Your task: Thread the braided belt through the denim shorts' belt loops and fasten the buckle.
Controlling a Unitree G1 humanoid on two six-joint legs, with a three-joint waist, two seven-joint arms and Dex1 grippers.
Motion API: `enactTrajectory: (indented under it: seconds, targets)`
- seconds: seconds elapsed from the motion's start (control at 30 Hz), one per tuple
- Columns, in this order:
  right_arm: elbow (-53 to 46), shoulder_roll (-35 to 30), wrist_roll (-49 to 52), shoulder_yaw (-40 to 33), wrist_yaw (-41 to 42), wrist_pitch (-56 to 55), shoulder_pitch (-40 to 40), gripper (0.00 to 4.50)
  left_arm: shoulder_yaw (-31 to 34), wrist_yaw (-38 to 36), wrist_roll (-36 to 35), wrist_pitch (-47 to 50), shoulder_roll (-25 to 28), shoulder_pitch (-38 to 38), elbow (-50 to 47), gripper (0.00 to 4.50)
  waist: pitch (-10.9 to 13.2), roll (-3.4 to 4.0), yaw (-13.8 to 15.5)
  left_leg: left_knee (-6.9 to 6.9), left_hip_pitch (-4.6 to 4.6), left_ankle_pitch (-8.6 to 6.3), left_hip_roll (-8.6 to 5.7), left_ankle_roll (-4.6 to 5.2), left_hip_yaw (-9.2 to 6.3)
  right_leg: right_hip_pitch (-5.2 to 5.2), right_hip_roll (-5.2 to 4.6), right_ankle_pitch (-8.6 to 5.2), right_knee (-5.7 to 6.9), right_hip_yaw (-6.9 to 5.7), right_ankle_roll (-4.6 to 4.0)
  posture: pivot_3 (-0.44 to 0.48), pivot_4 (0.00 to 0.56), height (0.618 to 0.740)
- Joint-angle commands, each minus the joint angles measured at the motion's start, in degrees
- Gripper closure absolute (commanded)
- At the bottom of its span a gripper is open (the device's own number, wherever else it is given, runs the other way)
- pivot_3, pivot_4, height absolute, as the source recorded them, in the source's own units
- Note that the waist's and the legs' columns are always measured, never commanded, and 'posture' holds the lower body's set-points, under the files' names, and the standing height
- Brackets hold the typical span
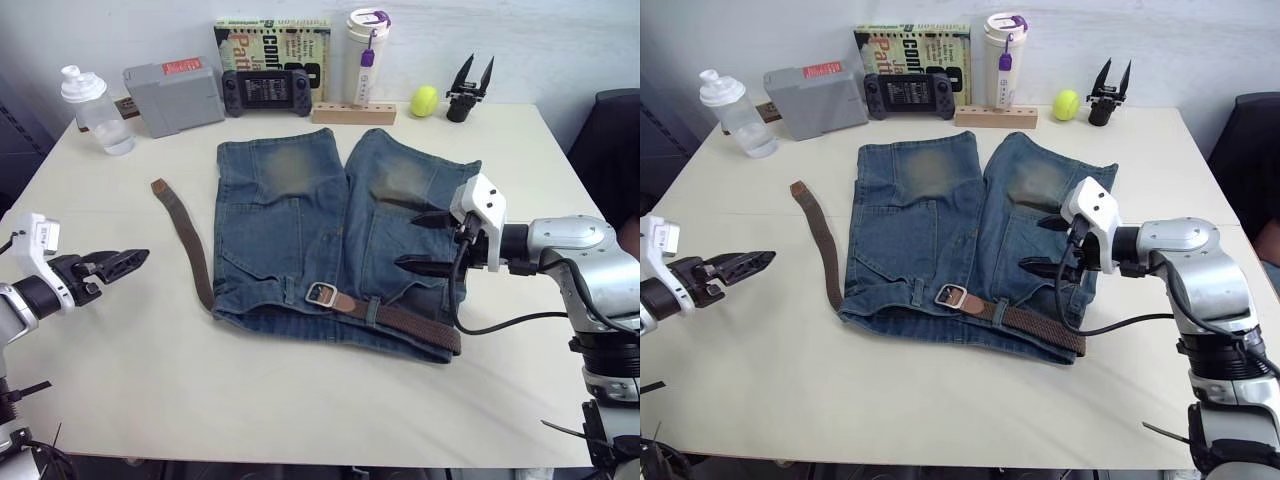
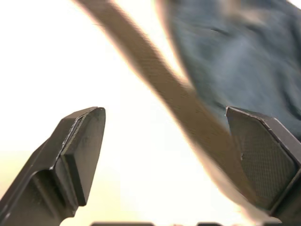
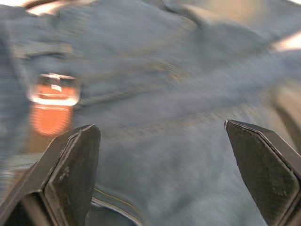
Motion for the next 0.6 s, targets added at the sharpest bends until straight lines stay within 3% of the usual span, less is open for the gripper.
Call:
enactTrajectory:
  seconds: [0.03,0.2,0.33,0.43,0.6]
  targets:
    - [-3.4,-2.5,4.2,0.1,4.0,1.9,-1.6,0.0,4.7,10.5,1.8,2.0,-1.0,-3.5,0.4,0.07,0.1,-0.2,0.1,0.0,0.0,0.0,0.01,0.0,-0.01,0.01,0.01,0.01,-0.02,-0.02,0.01,0.0,0.15,0.713]
    - [-4.8,-4.8,7.9,2.6,6.1,8.2,-3.5,0.0,5.5,20.4,4.2,2.7,-2.3,-9.5,7.2,0.07,0.1,-0.39,0.2,0.03,0.01,0.0,0.01,0.0,-0.01,0.03,0.01,0.02,-0.02,-0.03,0.02,0.0,0.15,0.713]
    - [-6.4,-4.5,7.9,2.9,3.5,8.8,-2.5,0.0,1.5,29.2,8.6,0.5,-2.6,-17.6,15.8,0.07,0.2,-0.69,0.3,0.03,0.0,0.0,0.02,-0.03,0.0,0.01,0.03,0.02,-0.01,-0.04,0.02,0.0,0.15,0.713]
    - [-7.8,-4.2,8.7,2.5,1.8,9.3,-1.4,0.0,-1.9,31.5,10.3,-2.7,-2.9,-23.7,21.3,0.07,0.2,-0.87,0.3,0.03,-0.01,0.0,0.0,-0.05,0.03,0.01,0.02,0.03,-0.04,-0.03,0.03,0.0,0.15,0.713]
    - [-9.8,-3.8,11.2,1.4,-0.8,11.2,-0.1,0.0,-9.9,28.6,11.6,-7.3,-5.4,-33.9,30.7,0.07,0.2,-0.97,0.4,0.1,-0.06,0.0,-0.01,-0.06,0.06,0.02,0.05,0.04,-0.07,-0.03,0.06,0.0,0.15,0.713]
